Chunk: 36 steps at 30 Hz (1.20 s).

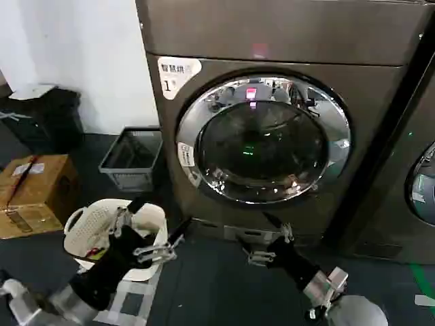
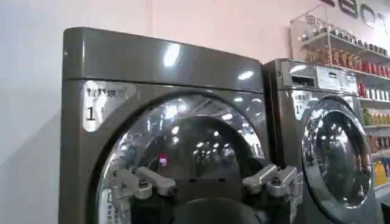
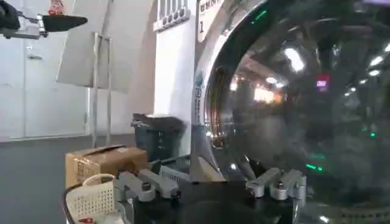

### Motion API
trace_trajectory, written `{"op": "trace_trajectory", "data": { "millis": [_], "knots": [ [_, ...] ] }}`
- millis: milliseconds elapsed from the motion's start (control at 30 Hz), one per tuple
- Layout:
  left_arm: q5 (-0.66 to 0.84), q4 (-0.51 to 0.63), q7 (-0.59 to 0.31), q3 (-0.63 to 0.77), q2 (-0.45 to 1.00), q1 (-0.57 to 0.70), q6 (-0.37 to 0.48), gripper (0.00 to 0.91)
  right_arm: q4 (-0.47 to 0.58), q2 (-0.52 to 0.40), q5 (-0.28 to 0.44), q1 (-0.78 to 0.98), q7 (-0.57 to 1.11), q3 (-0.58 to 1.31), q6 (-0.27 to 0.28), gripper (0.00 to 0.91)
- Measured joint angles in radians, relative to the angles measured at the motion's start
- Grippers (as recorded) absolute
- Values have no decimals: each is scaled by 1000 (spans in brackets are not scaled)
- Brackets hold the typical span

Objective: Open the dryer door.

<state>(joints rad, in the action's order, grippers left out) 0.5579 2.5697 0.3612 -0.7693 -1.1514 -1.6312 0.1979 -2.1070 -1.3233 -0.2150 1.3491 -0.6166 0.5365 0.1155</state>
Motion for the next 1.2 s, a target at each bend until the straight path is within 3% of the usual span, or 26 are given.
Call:
{"op": "trace_trajectory", "data": {
  "millis": [500,767,1200],
  "knots": [
    [-37,-1,32,-6,-12,17,58,907,55,64,-53,-111,10,-44,53,907],
    [-8,-1,26,-23,-19,0,109,907,138,117,-82,-255,6,-122,53,907],
    [16,-1,29,-49,-20,-14,71,907,332,88,-82,-499,59,-300,56,907]
  ]
}}
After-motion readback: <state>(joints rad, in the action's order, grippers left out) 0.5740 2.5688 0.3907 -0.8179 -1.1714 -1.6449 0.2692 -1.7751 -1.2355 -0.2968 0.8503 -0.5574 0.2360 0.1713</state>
